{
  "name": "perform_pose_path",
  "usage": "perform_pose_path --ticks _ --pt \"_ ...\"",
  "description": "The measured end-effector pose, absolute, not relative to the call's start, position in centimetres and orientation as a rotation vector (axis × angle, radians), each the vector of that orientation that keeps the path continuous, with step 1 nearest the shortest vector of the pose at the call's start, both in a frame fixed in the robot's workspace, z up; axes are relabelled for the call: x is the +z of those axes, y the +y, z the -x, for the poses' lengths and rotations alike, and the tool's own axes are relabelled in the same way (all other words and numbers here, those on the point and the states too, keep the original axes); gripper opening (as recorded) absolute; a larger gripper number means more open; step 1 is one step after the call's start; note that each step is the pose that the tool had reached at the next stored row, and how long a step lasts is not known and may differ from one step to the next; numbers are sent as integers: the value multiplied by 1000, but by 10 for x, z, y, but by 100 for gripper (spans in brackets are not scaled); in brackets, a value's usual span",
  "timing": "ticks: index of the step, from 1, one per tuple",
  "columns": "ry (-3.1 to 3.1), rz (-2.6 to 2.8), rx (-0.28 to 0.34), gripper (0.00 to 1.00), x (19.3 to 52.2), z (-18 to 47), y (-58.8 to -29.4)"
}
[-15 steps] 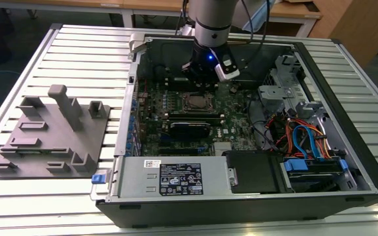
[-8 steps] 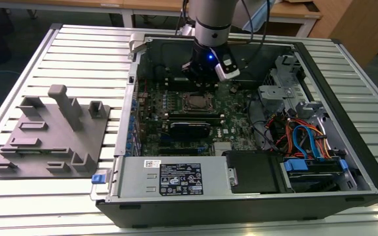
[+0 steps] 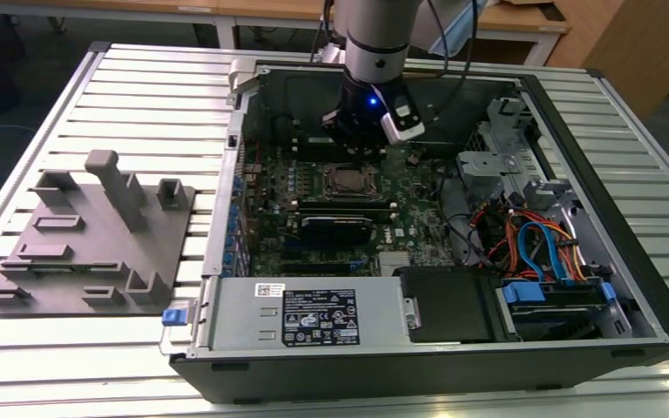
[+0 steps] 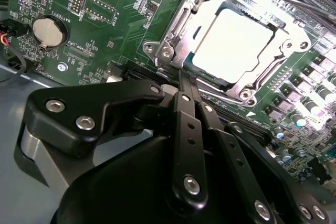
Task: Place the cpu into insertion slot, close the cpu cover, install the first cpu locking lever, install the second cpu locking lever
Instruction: 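Install the first cpu locking lever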
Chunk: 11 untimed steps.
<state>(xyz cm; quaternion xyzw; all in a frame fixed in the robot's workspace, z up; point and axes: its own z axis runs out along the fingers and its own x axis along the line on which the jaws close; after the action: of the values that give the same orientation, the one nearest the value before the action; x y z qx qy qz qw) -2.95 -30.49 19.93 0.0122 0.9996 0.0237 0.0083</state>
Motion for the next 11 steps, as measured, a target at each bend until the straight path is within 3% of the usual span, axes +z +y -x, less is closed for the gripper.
perform_pose_path --ticks 11 --pt "3124 -39 74 10 199 29 -305"
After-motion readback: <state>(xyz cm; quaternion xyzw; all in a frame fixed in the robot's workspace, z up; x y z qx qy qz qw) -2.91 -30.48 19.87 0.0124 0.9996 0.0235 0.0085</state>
